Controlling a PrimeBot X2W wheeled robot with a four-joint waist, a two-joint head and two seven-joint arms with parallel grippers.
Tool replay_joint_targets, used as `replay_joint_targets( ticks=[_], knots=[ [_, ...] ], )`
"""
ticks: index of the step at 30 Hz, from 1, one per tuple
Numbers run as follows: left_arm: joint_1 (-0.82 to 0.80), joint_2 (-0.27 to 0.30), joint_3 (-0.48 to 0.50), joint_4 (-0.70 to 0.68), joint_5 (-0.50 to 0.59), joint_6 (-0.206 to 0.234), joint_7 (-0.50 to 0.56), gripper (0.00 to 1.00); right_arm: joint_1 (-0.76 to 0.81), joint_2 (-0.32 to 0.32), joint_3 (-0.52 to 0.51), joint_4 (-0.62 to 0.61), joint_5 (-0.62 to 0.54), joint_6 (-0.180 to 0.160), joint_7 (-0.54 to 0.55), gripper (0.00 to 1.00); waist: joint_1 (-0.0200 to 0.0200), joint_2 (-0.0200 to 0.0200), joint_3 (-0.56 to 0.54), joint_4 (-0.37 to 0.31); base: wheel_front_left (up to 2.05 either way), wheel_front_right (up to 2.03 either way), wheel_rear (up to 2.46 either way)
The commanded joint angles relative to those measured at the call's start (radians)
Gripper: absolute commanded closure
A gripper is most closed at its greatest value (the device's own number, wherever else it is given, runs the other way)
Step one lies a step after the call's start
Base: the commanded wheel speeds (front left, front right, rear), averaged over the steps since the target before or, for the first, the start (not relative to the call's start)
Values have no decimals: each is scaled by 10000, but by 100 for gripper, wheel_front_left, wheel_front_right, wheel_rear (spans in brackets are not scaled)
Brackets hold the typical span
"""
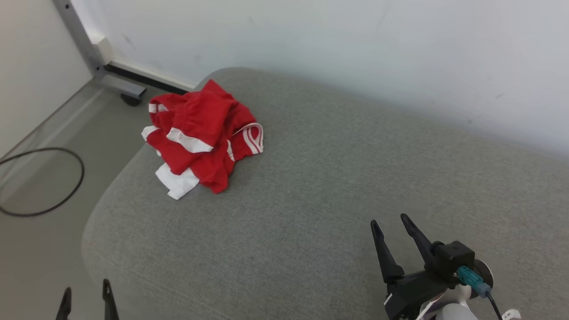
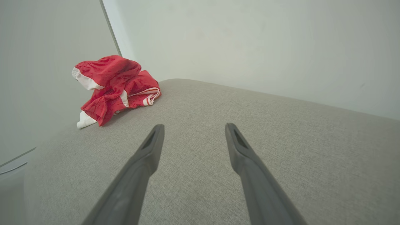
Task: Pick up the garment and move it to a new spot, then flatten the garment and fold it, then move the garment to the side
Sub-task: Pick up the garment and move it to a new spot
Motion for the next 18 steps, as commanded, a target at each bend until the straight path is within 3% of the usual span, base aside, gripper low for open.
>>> replay_joint_targets(
  ticks=[1, 18],
  knots=[
    [188, -63, 84, -77, -80, 66, -32, 0, -135, -85, 96, 78, 53, 33, -5, 0, 1, 0, 335, 454, 0, 0, 0],
    [342, -141, 509, -199, -474, -78, -32, 0, -559, -206, 588, 432, 328, 33, -5, 0, 1, 0, 436, 514, 0, 0, 0]
  ],
)
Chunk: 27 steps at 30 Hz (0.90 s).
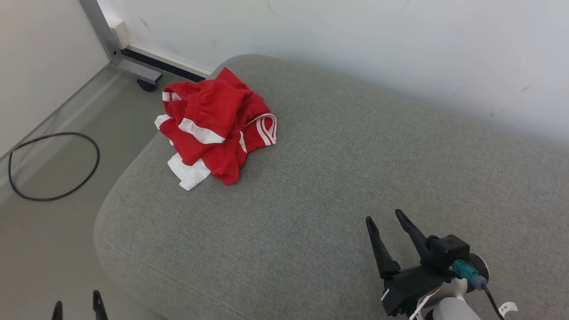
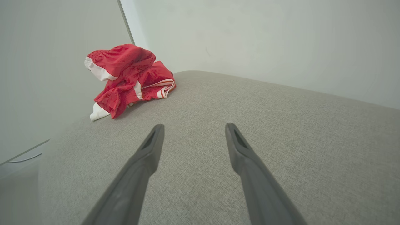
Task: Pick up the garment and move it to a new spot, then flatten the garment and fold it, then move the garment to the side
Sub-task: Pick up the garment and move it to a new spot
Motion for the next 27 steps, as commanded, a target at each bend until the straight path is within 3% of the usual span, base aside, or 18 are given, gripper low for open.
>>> replay_joint_targets(
  ticks=[1, 5, 11, 16, 27],
  knots=[
    [-72, -22, -4, 13, 53, -37, -32, 0, 21, -30, -36, 22, 67, 33, -5, 0, 0, -1, 2, -8, 0, 0, 0],
    [-507, -21, -150, 449, 69, -253, -32, 0, 152, -32, -311, -77, 45, 33, -5, 0, 0, -1, -5, -59, 0, 0, 0],
    [-1602, 549, -630, 1302, 40, -535, -32, 0, 496, -133, -683, -219, -69, 33, -5, 0, 0, -1, -76, -194, 0, 0, 0],
    [-2822, 1425, -1322, 2024, -157, -585, -33, 0, 578, -275, -668, -326, -222, 33, -6, 0, 0, -1, 77, -807, 0, 0, 0],
    [-5281, 3618, -3503, 3588, -1742, -576, 148, 0, 474, -410, -402, -351, -155, 33, -5, 0, 0, -1, 253, -2526, 0, 0, 0]
  ],
)
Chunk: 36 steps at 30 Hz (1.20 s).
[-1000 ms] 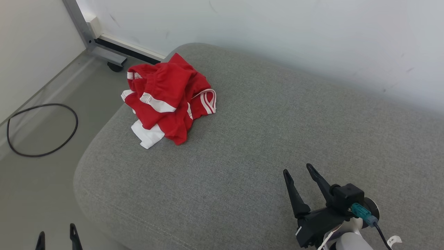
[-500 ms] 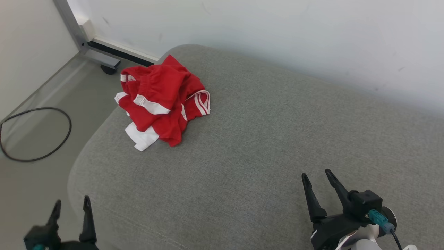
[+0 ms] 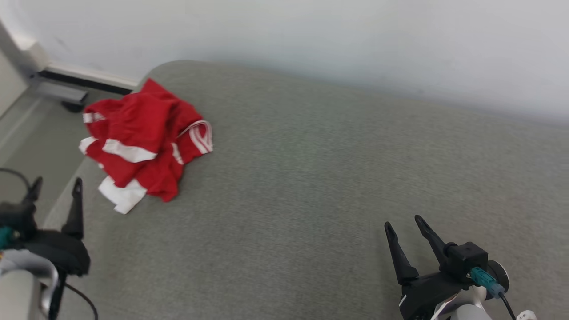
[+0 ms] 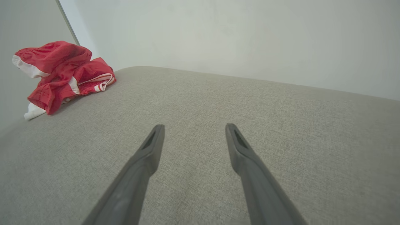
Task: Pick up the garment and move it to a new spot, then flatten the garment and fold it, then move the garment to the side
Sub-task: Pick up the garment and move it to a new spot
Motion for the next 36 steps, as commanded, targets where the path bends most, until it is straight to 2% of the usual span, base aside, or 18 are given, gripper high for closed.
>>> replay_joint_targets(
  ticks=[1, 9, 16, 23, 31, 32, 33, 36],
  knots=[
    [-435, 249, -230, 191, -351, 24, 141, 0, -37, -25, 17, -22, -3, 33, -5, 0, -1, -1, 187, -865, 0, 0, 0],
    [-1624, 1294, -1212, 981, -1842, 23, 1332, 0, -303, -176, 198, -187, 77, 33, -5, 0, -1, -1, 550, -2078, 0, 0, 0],
    [-2194, 1952, -1333, 1531, -2713, 22, 2134, 0, -532, -397, 164, -436, 99, 33, -4, 0, -1, -1, 1054, -2921, 0, 0, 0],
    [-2567, 2151, -1161, 2416, -3220, 30, 2677, 0, -651, -553, 45, -525, 91, 33, -4, 0, -1, -1, 1484, -3376, 0, 0, 0],
    [-2925, 1981, -1097, 3482, -3306, 516, 2908, 0, -676, -586, -51, -548, 60, 33, -4, 0, -1, -1, 1752, -3603, 0, 0, 0],
    [-2963, 1965, -1132, 3544, -3276, 513, 2874, 68, -683, -587, -53, -536, 67, 33, -4, 0, -1, -1, 1748, -3604, 0, 0, 0],
    [-2988, 1940, -1173, 3614, -3242, 511, 2852, 100, -681, -584, -60, -513, 71, 33, -4, 0, -1, -1, 1726, -3596, 0, 0, 0],
    [-3207, 1984, -1233, 3748, -3126, 519, 2455, 100, -614, -502, -108, -434, 47, 33, -4, 0, -1, -1, 1606, -3538, 0, 0, 0]
  ],
)
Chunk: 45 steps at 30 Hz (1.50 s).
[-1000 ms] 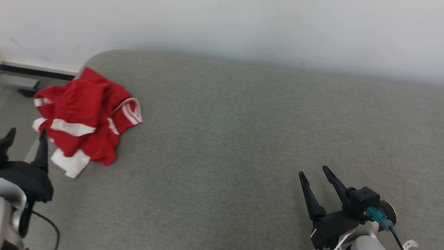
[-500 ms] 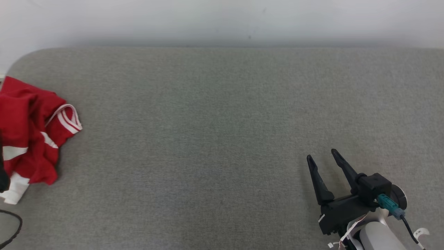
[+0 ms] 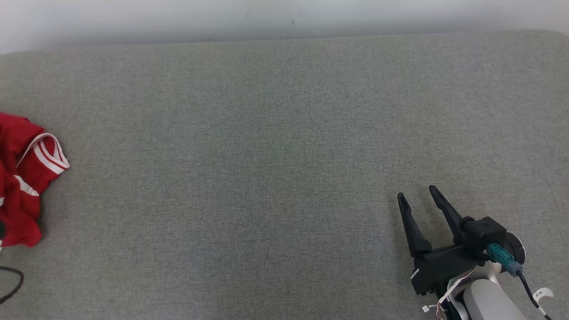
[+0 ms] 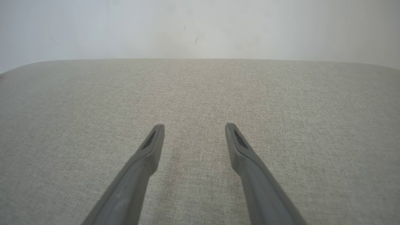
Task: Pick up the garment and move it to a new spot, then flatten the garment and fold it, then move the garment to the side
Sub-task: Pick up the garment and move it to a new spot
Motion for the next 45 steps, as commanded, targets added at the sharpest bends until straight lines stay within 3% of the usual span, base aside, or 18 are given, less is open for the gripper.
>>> replay_joint_targets(
  ticks=[1, 11, 17, 23, 33, 41, 42, 43, 44, 45],
  knots=[
    [-222, 85, -58, 31, 152, -54, -192, 100, 64, 78, -17, 20, -43, 33, -4, 0, -1, -2, -128, 78, 0, 0, 0],
    [-2175, 102, -1367, -882, 983, -496, -1391, 100, 207, 500, 86, 267, -6, 34, -4, 0, -1, -2, -839, 190, 0, 0, 0],
    [-3241, -729, -2743, -2431, 1142, -500, -1450, 100, 342, 674, 93, 329, 95, 34, -4, 0, -1, -2, -1127, -87, 0, 0, 0],
    [-3636, -1693, -3807, -3898, 624, -495, -1411, 100, 298, 886, -20, 334, 146, 34, -4, 0, -1, -2, -1194, -652, 0, 0, 0],
    [-2571, -3133, -4903, -4552, -334, -497, -1961, 100, 495, 1188, -268, 423, 141, 34, -4, 0, -1, -2, -1210, -1713, 0, 0, 0],
    [-158, -3809, -4924, -3099, -906, -383, -2544, 100, 584, 1316, -376, 516, 144, 34, -4, 0, -1, -2, -1326, -2337, 0, 0, 0],
    [172, -3874, -4838, -2960, -961, -324, -2569, 68, 594, 1314, -374, 518, 145, 34, -4, 0, -1, -2, -1338, -2364, 0, 0, 0],
    [526, -3927, -4753, -2798, -978, -234, -2611, 10, 600, 1323, -371, 514, 128, 34, -4, 0, -1, -2, -1348, -2384, 0, 0, 0],
    [858, -3955, -4676, -2664, -938, -177, -2615, 0, 603, 1338, -381, 510, 101, 34, -4, 0, -1, -2, -1359, -2394, 0, 0, 0],
    [1173, -3982, -4508, -2611, -897, -76, -2616, 0, 595, 1331, -398, 515, 92, 34, -4, 0, -1, -2, -1368, -2395, 0, 0, 0]
  ],
)
